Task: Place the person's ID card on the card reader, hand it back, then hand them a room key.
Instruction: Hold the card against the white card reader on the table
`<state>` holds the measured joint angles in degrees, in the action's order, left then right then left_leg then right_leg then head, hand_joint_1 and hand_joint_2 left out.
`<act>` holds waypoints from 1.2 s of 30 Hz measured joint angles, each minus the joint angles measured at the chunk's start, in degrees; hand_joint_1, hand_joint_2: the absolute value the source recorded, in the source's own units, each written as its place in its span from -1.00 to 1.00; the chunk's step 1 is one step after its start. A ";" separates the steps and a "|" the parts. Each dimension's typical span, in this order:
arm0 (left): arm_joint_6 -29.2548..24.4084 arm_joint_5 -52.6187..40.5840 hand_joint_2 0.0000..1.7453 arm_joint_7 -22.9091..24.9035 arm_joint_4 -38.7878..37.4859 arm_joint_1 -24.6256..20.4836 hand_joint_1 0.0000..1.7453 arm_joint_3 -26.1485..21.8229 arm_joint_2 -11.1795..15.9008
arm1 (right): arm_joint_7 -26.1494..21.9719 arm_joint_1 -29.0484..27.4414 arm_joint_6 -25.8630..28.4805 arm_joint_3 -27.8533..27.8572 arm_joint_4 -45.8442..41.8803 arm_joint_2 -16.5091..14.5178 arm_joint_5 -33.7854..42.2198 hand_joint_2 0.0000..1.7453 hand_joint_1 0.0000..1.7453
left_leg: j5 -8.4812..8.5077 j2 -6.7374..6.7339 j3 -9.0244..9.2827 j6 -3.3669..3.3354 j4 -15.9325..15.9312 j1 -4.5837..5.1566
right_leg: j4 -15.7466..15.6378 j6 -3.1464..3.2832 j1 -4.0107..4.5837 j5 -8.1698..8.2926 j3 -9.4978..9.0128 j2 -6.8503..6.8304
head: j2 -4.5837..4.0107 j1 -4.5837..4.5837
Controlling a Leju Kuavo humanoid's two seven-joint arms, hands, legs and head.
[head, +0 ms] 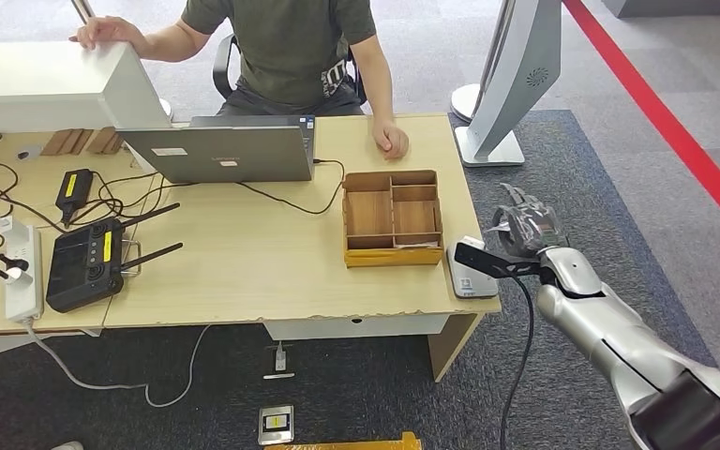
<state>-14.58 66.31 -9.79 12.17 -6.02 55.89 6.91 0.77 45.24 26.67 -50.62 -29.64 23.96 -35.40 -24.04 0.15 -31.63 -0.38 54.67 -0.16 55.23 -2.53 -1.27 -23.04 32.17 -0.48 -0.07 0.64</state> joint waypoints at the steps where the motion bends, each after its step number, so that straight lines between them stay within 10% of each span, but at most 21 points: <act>1: 0.00 -0.01 1.00 0.00 0.00 0.00 -1.00 0.00 0.00 | -0.02 -0.22 0.00 0.01 0.04 0.00 0.11 1.00 1.00 | 0.00 0.00 0.00 0.00 0.00 0.00 | 0.00 0.00 0.00 0.00 0.00 0.00 | 0.00 0.00; 36: 0.59 -0.43 1.00 -0.52 -0.04 -0.09 -1.00 0.04 0.07 | -1.03 -6.82 0.54 1.06 1.36 -0.10 3.33 1.00 1.00 | -0.01 -0.01 0.06 0.00 0.00 0.00 | 0.00 0.01 0.00 -0.01 -0.04 0.00 | 0.00 0.00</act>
<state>-13.99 65.88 -10.32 12.13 -6.11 55.93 6.97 -0.26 38.42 27.21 -49.56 -28.28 23.85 -32.06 -24.05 0.14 -31.57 -0.38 54.67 -0.16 55.23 -2.52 -1.27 -23.05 32.13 -0.48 -0.07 0.64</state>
